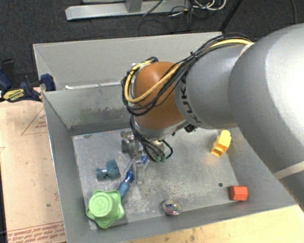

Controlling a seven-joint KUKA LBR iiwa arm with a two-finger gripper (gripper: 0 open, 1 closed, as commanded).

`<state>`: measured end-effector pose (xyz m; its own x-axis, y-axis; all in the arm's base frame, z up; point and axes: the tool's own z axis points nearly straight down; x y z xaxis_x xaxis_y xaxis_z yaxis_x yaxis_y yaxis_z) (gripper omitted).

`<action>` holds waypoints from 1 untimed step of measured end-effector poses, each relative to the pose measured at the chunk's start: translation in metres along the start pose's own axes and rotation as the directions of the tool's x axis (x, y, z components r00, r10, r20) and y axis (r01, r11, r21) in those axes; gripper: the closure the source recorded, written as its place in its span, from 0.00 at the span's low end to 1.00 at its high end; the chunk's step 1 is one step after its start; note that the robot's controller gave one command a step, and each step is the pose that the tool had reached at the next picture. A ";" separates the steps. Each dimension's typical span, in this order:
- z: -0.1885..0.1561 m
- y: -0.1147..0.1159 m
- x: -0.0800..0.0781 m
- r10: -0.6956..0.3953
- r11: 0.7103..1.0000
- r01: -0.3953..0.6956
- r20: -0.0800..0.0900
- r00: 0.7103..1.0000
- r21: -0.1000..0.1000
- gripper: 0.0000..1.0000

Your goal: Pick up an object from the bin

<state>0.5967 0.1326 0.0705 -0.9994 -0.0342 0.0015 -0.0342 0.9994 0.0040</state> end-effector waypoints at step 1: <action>-0.004 0.003 -0.004 -0.004 1.000 0.004 0.013 1.000 -0.004 1.00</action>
Offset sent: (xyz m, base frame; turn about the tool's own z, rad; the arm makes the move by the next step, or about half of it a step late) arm 0.0000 0.0000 0.0000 0.0000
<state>0.6003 0.1361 0.0747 -0.9992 -0.0383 -0.0113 -0.0384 0.9992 0.0077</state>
